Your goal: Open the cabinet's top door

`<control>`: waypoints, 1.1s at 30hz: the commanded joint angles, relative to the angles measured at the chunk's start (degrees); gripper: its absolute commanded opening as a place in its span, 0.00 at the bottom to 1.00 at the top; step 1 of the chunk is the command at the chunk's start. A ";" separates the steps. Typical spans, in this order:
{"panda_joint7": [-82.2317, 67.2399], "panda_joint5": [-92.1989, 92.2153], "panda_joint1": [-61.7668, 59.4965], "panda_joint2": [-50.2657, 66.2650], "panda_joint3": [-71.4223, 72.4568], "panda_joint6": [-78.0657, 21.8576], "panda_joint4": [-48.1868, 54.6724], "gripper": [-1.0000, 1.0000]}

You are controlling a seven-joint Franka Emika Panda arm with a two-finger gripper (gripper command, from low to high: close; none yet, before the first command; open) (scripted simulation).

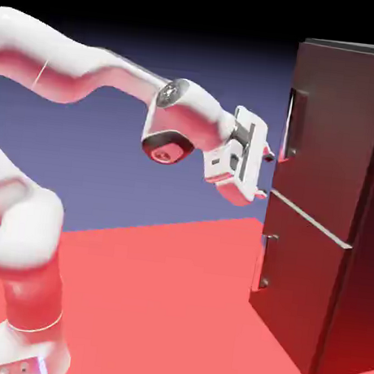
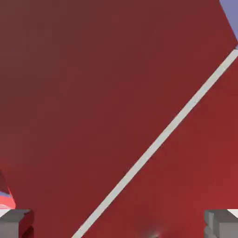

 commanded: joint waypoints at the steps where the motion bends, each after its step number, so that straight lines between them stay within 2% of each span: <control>1: 0.70 2.50 -0.63 -0.17 0.62 -0.13 0.36 0.50; 33: 23.04 82.25 -20.63 -5.57 20.36 -4.23 11.73 0.50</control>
